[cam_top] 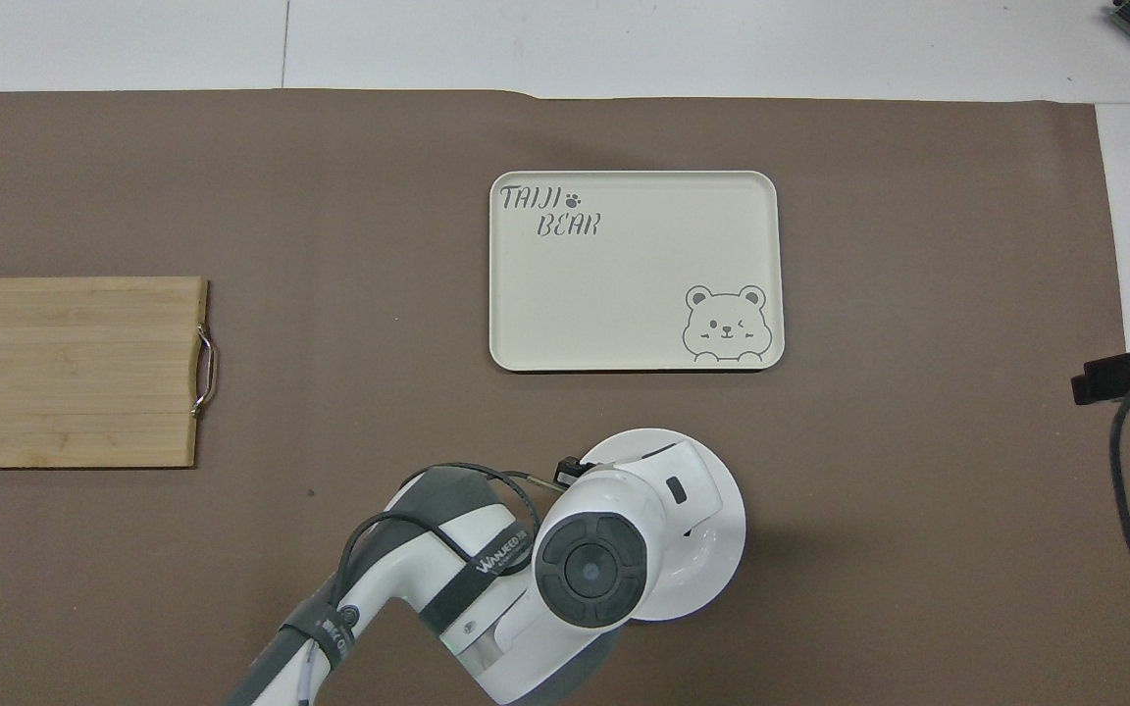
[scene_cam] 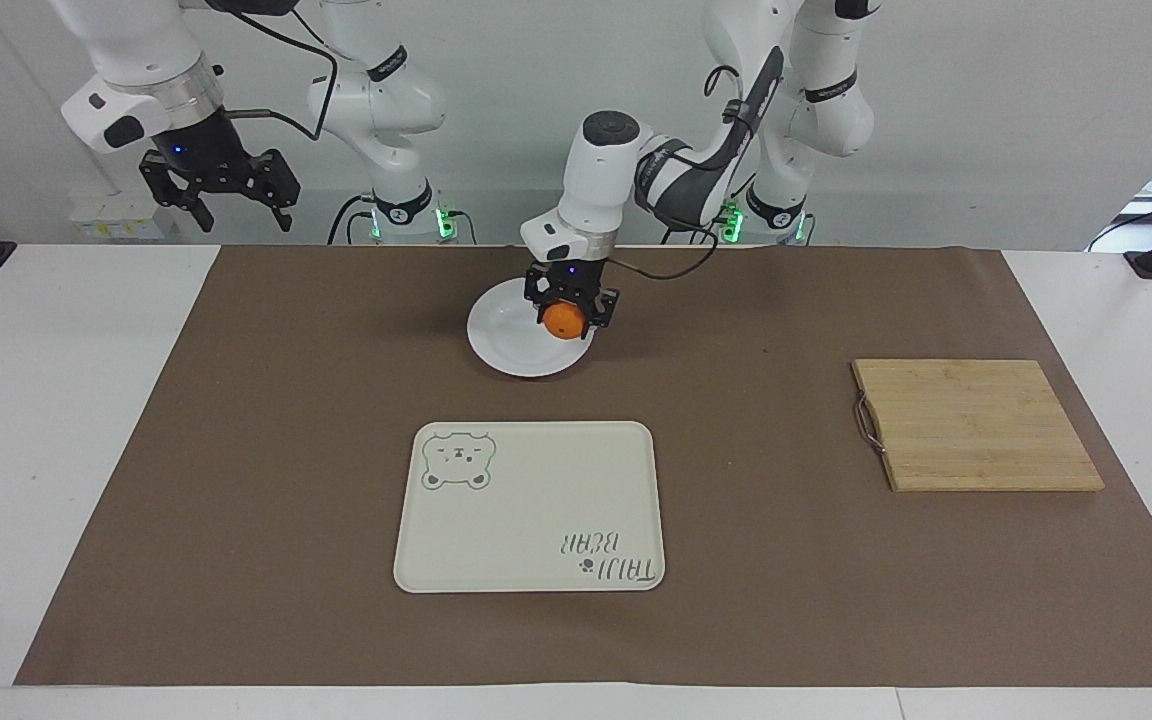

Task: Place orange and plate with both arms
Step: 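Carry the orange with the left gripper over the white plate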

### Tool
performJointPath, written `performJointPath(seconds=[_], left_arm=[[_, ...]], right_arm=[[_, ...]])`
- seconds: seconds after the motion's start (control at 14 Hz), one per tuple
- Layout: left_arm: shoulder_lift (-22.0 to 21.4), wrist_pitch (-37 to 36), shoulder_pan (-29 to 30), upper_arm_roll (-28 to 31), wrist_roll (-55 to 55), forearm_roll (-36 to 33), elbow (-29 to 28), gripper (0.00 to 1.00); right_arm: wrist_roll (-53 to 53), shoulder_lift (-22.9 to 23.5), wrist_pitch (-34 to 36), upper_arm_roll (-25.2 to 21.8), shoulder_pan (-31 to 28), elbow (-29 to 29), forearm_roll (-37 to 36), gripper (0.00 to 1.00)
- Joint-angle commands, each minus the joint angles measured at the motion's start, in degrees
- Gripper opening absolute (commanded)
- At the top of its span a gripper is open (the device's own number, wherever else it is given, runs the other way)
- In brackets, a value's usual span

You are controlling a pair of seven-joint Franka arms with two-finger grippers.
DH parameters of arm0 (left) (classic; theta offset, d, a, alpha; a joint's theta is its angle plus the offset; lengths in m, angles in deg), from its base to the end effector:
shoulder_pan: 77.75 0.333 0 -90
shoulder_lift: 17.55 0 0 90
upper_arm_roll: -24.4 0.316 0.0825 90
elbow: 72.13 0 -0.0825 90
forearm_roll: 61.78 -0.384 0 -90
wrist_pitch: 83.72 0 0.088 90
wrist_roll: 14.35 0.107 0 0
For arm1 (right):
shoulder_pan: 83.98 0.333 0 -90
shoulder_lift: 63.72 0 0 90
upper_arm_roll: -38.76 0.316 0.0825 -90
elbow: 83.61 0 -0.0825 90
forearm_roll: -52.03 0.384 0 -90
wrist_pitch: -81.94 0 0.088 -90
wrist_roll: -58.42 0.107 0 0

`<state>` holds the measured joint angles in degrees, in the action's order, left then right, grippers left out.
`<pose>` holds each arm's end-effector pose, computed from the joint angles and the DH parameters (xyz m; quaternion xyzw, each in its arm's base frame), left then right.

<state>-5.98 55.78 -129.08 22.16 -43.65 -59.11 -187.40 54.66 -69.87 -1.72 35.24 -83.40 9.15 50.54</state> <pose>0.3630 -0.4906 0.3768 0.9749 -0.1925 0.0689 0.0886 0.5081 -0.0310 0.6496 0.9996 0.0063 -0.0264 0.0081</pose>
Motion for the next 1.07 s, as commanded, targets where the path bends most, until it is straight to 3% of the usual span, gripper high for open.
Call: performJointPath(seconds=[0.0,0.07,0.14,0.36,0.43,0.71,1.0], left_arm=[[2.9,2.7,-3.1,1.2,-1.5,0.8,-0.6,0.20],[4.1,4.0,-3.3,1.2,-1.5,0.8,-0.6,0.23],[4.6,5.1,-3.3,1.2,-1.7,0.8,-0.6,0.33],[4.7,5.6,-3.3,1.1,-1.7,0.8,-0.6,0.92],[4.9,5.4,-3.3,1.1,-1.6,0.8,-0.6,1.00],[4.3,4.9,-2.7,1.2,-0.5,0.8,-0.6,1.00],[-3.2,-6.6,1.8,1.4,-0.3,0.8,0.9,1.00]], right_arm=[[0.6,-1.4,-0.4,0.1,-0.4,1.5,0.8,1.00],[0.7,-1.4,-0.4,0.1,-0.4,1.6,0.8,1.00],[0.6,-1.4,-0.4,0.1,-0.5,1.6,0.8,1.00],[0.6,-1.4,-0.4,0.1,-0.5,1.6,0.8,1.00],[0.6,-1.4,-0.4,0.1,-0.5,1.7,0.8,1.00],[0.6,-1.9,-0.5,0.1,-0.5,2.3,0.8,1.00],[-0.6,-2.8,-0.5,-0.7,-1.2,4.7,4.2,1.00]])
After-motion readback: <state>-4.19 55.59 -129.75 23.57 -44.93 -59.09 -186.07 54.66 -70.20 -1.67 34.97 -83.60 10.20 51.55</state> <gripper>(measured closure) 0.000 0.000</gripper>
